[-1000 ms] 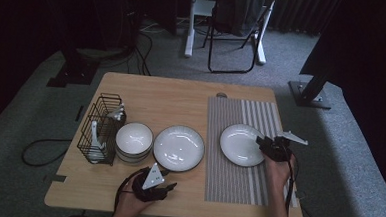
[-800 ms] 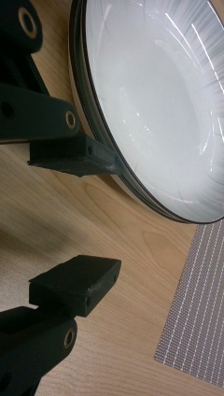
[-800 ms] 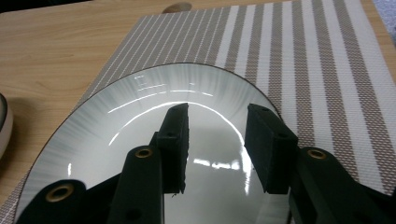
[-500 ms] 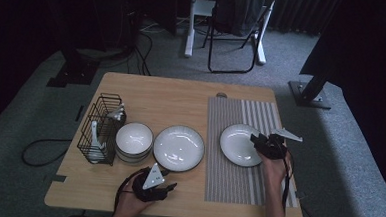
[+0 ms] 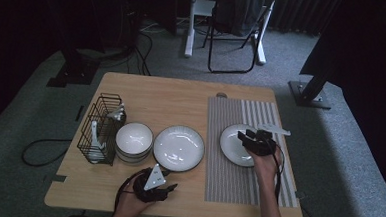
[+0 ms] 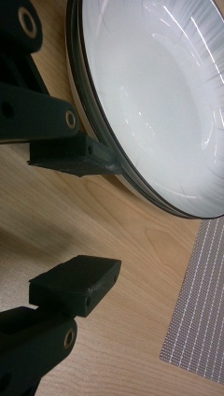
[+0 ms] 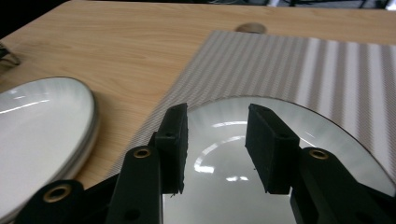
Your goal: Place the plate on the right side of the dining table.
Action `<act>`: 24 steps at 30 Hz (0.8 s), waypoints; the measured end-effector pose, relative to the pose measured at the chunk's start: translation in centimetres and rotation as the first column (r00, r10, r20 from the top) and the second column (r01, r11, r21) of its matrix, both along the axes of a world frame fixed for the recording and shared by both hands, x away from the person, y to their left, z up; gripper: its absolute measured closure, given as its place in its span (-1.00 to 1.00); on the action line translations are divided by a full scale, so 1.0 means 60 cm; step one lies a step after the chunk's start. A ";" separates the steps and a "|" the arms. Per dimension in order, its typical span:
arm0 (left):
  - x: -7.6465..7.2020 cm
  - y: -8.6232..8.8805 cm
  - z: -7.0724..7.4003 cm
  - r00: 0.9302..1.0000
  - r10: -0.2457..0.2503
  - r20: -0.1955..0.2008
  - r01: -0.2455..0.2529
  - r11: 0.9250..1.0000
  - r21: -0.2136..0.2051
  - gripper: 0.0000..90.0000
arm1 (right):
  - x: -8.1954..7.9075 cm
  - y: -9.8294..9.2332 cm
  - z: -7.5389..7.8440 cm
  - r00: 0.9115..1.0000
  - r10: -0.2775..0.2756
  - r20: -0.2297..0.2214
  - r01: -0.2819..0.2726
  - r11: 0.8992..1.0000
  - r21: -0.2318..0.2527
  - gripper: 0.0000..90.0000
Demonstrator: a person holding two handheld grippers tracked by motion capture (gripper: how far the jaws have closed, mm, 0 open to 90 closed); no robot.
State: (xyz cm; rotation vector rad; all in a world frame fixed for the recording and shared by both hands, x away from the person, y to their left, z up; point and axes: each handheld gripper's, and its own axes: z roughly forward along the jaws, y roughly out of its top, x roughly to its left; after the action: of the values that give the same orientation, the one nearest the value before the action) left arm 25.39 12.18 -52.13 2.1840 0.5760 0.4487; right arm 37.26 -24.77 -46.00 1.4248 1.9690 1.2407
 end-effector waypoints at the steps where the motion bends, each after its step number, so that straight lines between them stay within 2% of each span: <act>1: 0.000 0.000 0.000 1.000 0.000 0.000 0.000 1.000 0.000 0.08 | 0.001 0.006 0.003 1.000 0.008 0.004 -0.008 1.000 -0.002 0.31; 13: 0.000 -0.001 0.000 1.000 -0.003 0.001 0.003 1.000 0.006 0.08 | 0.009 0.069 0.018 0.992 0.124 0.000 -0.124 0.992 -0.014 0.28; 24: 0.000 -0.002 0.000 1.000 -0.007 -0.001 0.007 1.000 0.010 0.08 | 0.010 0.098 0.018 0.986 0.165 -0.009 -0.166 0.986 -0.033 0.27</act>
State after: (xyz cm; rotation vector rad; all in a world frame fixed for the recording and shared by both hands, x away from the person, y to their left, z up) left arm 25.38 12.03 -52.15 2.1949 0.5678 0.4482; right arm 37.87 -18.89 -44.91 1.2716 2.1388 1.2671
